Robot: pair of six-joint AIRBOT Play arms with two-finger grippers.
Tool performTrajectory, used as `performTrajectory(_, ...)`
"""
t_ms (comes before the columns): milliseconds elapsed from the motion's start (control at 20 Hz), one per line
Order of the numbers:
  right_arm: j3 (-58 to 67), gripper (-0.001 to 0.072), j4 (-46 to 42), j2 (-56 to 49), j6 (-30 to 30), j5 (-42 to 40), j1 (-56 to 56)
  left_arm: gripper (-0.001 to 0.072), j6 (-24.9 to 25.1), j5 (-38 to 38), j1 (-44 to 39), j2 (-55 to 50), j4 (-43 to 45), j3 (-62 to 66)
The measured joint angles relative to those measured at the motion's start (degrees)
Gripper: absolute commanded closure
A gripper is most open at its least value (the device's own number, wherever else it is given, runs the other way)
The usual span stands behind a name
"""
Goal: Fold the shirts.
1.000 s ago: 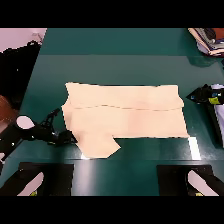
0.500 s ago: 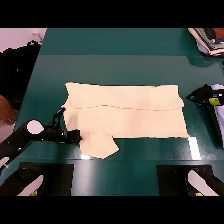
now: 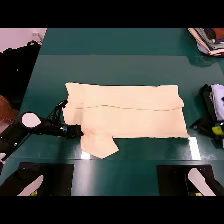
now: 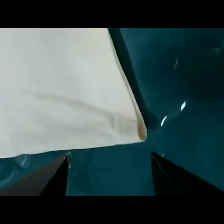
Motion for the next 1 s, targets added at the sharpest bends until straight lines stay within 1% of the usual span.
performTrajectory(50,-2.2,0.0215,0.0,0.2,0.0,-0.4,-0.7,0.0683,0.1,0.2,0.0,0.0,0.0,0.2)
performTrajectory(150,-5.7,0.0216,0.8,0.4,0.0,-2.5,-1.6,0.0683,0.2,0.6,0.0,0.0,0.0,0.4)
performTrajectory(200,-6.9,0.0234,1.7,0.4,0.0,-3.5,-1.9,0.0683,0.2,0.8,0.0,0.0,0.0,0.4)
performTrajectory(300,-8.4,0.0243,3.9,-0.3,0.0,-5.9,-2.2,0.0683,0.3,1.2,0.0,0.0,0.0,0.5)
performTrajectory(350,-8.8,0.0315,4.9,-1.1,0.0,-6.6,-2.3,0.0683,0.3,1.4,0.0,0.0,0.0,0.5)
performTrajectory(400,-9.1,0.0405,6.2,-2.3,-0.2,-7.0,-2.3,0.0683,0.3,1.7,0.0,0.0,0.0,0.5)
performTrajectory(450,-9.3,0.0464,7.5,-3.7,-0.9,-7.3,-2.4,0.0683,0.3,1.8,0.0,0.0,0.0,0.5)
performTrajectory(550,-9.6,0.0604,10.4,-6.1,-3.1,-8.2,-2.4,0.0684,0.3,2.1,0.0,0.0,0.0,0.5)
performTrajectory(650,-9.7,0.0695,12.0,-7.2,-4.8,-9.3,-2.4,0.0685,0.3,1.9,0.0,0.0,0.3,0.7)
performTrajectory(800,-9.6,0.0696,12.2,-4.7,-6.1,-9.9,-2.5,0.0686,0.3,-1.0,0.0,0.5,1.3,2.1)
performTrajectory(900,-8.7,0.0696,11.1,-1.1,-6.2,-6.8,-2.5,0.0686,-0.3,-3.9,0.0,2.5,2.7,3.4)
performTrajectory(1000,-6.8,0.0696,9.1,3.1,-5.6,-2.2,-2.4,0.0685,-2.1,-7.3,0.0,6.2,4.7,4.8)
